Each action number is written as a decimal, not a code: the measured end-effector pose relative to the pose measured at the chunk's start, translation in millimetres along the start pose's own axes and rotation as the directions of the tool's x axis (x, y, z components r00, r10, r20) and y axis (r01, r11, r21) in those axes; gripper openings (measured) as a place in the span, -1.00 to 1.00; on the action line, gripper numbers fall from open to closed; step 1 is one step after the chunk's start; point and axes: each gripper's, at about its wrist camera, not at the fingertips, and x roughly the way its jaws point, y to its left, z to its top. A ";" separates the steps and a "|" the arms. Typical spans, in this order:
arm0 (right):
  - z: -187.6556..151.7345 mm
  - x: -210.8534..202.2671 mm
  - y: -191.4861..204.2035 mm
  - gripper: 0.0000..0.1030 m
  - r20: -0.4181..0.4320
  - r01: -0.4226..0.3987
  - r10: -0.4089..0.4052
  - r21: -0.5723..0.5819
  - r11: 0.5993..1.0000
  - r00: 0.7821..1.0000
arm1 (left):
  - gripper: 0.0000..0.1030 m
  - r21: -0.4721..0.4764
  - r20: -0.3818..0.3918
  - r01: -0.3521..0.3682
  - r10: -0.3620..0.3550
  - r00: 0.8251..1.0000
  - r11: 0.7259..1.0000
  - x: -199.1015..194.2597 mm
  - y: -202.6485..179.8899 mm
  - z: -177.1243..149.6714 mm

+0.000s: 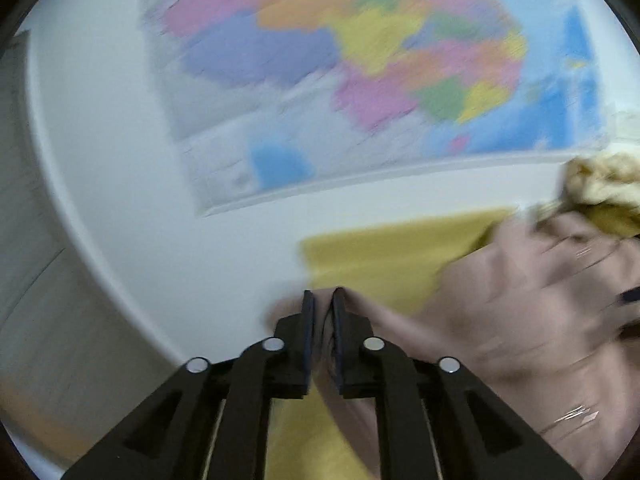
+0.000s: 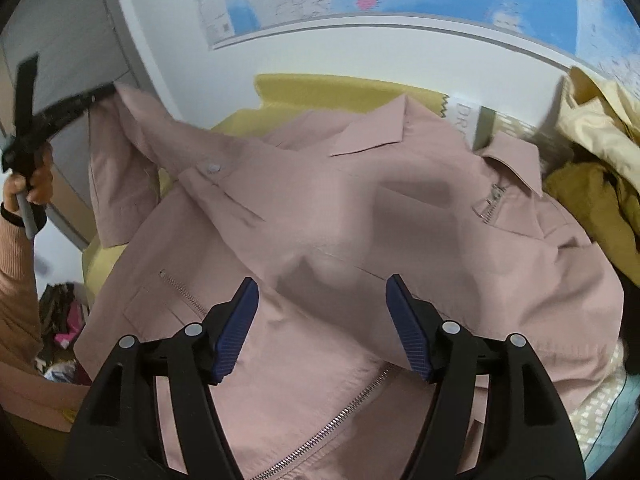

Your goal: Fold large clothes

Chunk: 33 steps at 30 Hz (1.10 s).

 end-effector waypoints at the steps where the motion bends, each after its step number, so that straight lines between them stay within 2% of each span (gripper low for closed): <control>1: -1.6 -0.2 -1.9 0.27 -0.005 -0.008 0.009 0.006 1.000 1.000 | -0.74 0.018 0.007 0.083 -0.083 0.996 0.996 -1.0 -15.9 5.4; 2: -3.2 -0.5 -3.4 0.27 -0.007 -0.004 0.004 0.008 1.000 1.000 | -0.73 0.038 0.003 0.128 -0.128 0.992 0.991 -0.9 -28.4 6.8; 3: -4.0 -0.9 -4.2 0.27 -0.009 0.002 -0.002 0.010 1.000 1.000 | -0.65 0.047 -0.007 0.204 -0.204 0.979 0.978 -1.2 -41.4 5.0; 4: -5.1 -1.1 -6.1 0.27 -0.013 0.000 0.000 0.014 1.000 1.000 | -0.30 0.045 -0.033 0.300 -0.299 0.954 0.953 1.2 -53.3 1.5; 5: -6.2 -1.7 -7.6 0.27 -0.015 -0.003 0.003 0.021 1.000 1.000 | -0.10 0.056 -0.076 0.401 -0.396 0.915 0.914 4.4 -69.1 -4.9; 6: -6.5 -3.0 -9.2 0.27 -0.014 -0.004 0.005 0.027 1.000 1.000 | -0.08 0.079 -0.099 0.440 -0.432 0.896 0.894 5.8 -83.4 -12.9; 8: -6.9 -6.0 -11.5 0.28 -0.012 -0.018 0.018 0.032 0.999 1.000 | 0.23 0.103 -0.117 0.434 -0.422 0.899 0.895 8.5 -95.1 -25.8; 9: -7.4 -7.8 -10.5 0.31 -0.010 -0.021 0.021 0.032 0.999 1.000 | 0.25 0.084 -0.104 0.433 -0.425 0.899 0.897 7.8 -90.4 -30.1; 10: -7.6 -9.8 -8.8 0.31 -0.008 -0.029 0.029 0.028 0.999 1.000 | 0.26 0.038 -0.069 0.437 -0.434 0.898 0.899 2.2 -76.4 -34.6; 12: -8.0 -11.9 -4.8 0.33 -0.006 -0.048 0.048 0.017 0.999 0.999 | 0.48 -0.044 -0.007 0.420 -0.420 0.907 0.907 -9.8 -45.5 -40.2; 13: -7.6 -12.6 -1.2 0.34 -0.004 -0.061 0.061 0.009 0.998 0.998 | 0.69 -0.083 0.020 0.396 -0.396 0.918 0.915 -14.3 -33.9 -44.0; 14: -6.8 -13.0 3.3 0.38 -0.001 -0.067 0.067 -0.003 0.998 0.998 | 0.77 -0.109 0.036 0.338 -0.336 0.941 0.935 -13.6 -20.0 -49.2; 15: -5.9 -12.4 6.8 0.44 0.003 -0.071 0.071 -0.014 0.997 0.997 | 0.77 -0.110 0.024 0.275 -0.274 0.961 0.955 -12.3 -11.1 -57.4; 16: -4.8 -10.7 10.9 0.44 0.005 -0.082 0.082 -0.022 0.996 0.997 | 0.78 -0.114 -0.004 0.231 -0.233 0.973 0.966 -8.3 -5.3 -64.9; 17: -3.8 -7.7 14.5 0.44 0.001 -0.095 0.095 -0.027 0.995 0.995 | 0.77 -0.146 -0.075 0.180 -0.193 0.978 0.973 7.2 4.1 -77.7; 18: -3.4 -5.0 16.5 0.44 -0.003 -0.101 0.101 -0.029 0.994 0.995 | 0.77 -0.182 -0.124 0.160 -0.184 0.975 0.970 20.9 9.2 -86.0; 19: -2.9 -1.0 19.8 0.44 -0.010 -0.107 0.106 -0.033 0.994 0.994 | 0.74 -0.227 -0.172 0.142 -0.183 0.968 0.963 35.5 15.6 -97.6; 21: -2.9 4.7 25.8 0.44 -0.023 -0.112 0.111 -0.045 0.993 0.994 | 0.74 -0.288 -0.219 0.128 -0.195 0.956 0.949 54.9 26.2 -111.9; 23: -4.0 10.3 31.1 0.44 -0.042 -0.116 0.114 -0.051 0.992 0.993 | 0.72 -0.332 -0.233 0.141 -0.226 0.946 0.933 69.6 29.6 -119.2; 24: -4.6 11.9 31.4 0.44 -0.047 -0.115 0.113 -0.054 0.992 0.992 | 0.64 -0.332 -0.226 0.149 -0.232 0.946 0.931 75.5 28.1 -118.1; 25: -5.2 13.6 32.1 0.44 -0.054 -0.113 0.110 -0.056 0.992 0.993 | 0.28 -0.330 -0.220 0.162 -0.243 0.945 0.930 79.5 27.1 -115.7; 26: -5.7 14.5 32.1 0.44 -0.057 -0.112 0.108 -0.055 0.992 0.992 | -0.48 -0.334 -0.216 0.193 -0.274 0.937 0.923 86.3 25.0 -111.0; 27: -5.9 14.6 31.8 0.44 -0.058 -0.111 0.108 -0.053 0.992 0.992 | -0.84 -0.335 -0.227 0.203 -0.288 0.931 0.920 92.3 24.6 -105.9; 28: -5.8 14.9 30.4 0.44 -0.058 -0.111 0.108 -0.044 0.993 0.992 | -0.98 -0.324 -0.237 0.199 -0.283 0.929 0.925 97.6 22.4 -98.8; 30: -5.1 13.9 28.2 0.44 -0.054 -0.114 0.112 -0.031 0.993 0.992 | -0.99 -0.245 -0.184 0.184 -0.232 0.955 0.952 88.7 14.2 -77.2; 31: -4.7 11.6 27.5 0.44 -0.045 -0.109 0.108 -0.029 0.994 0.993 | -0.99 -0.213 -0.150 0.195 -0.229 0.962 0.958 81.3 10.3 -65.0; 33: -3.6 7.6 25.1 0.44 -0.034 -0.109 0.109 -0.023 0.994 0.994 | -0.99 -0.150 -0.068 0.248 -0.261 0.963 0.957 57.8 0.7 -32.4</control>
